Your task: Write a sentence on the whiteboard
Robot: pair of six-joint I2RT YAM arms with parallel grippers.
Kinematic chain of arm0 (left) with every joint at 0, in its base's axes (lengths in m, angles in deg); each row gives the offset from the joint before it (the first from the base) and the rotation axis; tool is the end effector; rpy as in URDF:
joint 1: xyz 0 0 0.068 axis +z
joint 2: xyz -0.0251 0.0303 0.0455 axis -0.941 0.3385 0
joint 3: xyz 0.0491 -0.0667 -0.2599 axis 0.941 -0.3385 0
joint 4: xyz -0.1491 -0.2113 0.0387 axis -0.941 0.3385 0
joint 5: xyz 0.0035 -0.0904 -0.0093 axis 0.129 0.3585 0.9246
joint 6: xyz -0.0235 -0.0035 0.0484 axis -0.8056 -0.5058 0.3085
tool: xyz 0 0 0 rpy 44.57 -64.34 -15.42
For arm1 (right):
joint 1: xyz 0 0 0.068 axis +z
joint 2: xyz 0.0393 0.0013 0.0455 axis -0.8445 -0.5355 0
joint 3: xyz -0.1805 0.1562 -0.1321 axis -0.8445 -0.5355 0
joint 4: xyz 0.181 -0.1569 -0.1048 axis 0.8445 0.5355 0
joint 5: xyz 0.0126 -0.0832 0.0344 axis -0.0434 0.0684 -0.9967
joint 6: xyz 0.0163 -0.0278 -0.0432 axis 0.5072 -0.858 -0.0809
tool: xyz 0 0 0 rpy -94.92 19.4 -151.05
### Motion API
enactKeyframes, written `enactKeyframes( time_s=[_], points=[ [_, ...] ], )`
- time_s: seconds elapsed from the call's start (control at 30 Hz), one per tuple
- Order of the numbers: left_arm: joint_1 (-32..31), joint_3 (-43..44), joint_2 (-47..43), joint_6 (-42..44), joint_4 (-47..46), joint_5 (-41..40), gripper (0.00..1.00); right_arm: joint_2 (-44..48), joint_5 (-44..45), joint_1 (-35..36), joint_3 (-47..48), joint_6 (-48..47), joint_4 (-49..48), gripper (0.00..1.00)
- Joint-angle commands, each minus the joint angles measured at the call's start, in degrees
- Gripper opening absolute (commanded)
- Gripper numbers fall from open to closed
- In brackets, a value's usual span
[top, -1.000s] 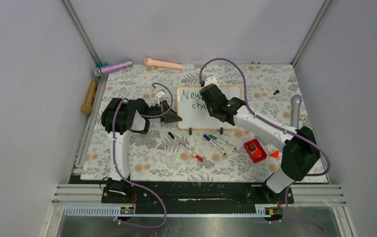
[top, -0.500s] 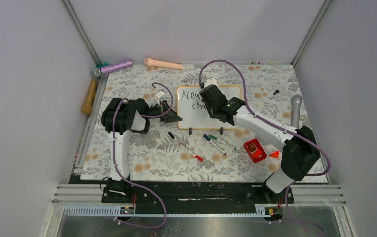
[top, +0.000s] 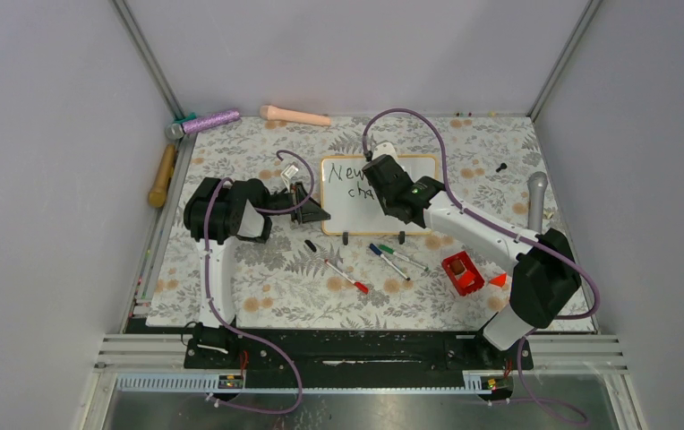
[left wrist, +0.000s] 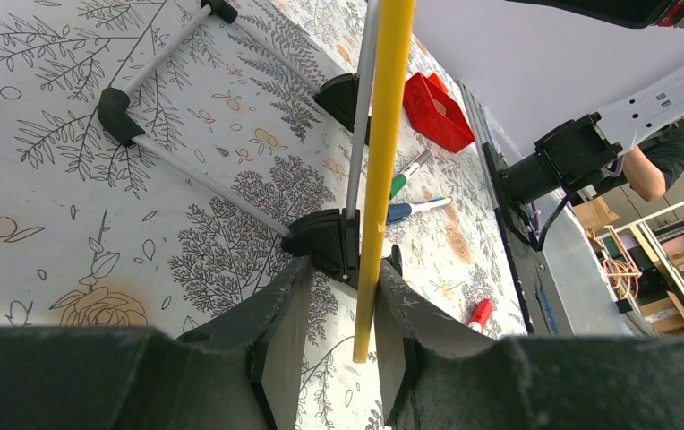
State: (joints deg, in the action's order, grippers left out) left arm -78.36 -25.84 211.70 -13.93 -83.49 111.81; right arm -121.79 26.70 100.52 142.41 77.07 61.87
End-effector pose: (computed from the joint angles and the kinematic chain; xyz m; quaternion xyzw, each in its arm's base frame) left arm 0.3708 -0.0880 0.0845 0.2477 0.6566 -0.6369 0.3193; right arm 0.2702 0.2279 0.2845 -0.1914 0.8826 -0.0544 0.4260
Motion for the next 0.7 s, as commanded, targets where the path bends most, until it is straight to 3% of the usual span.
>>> enactKeyframes(
  time_s=[0.0,0.67],
  points=[
    [-0.15,0.57,1.44,2.38,-0.32,-0.84,0.31,1.75,2.52,-0.56,1.37,-0.14,0.86,0.0],
    [-0.14,0.57,1.47,2.38,-0.33,-0.9,0.31,-0.63,-0.95,-0.64,2.77,0.26,0.79,0.0]
  ],
)
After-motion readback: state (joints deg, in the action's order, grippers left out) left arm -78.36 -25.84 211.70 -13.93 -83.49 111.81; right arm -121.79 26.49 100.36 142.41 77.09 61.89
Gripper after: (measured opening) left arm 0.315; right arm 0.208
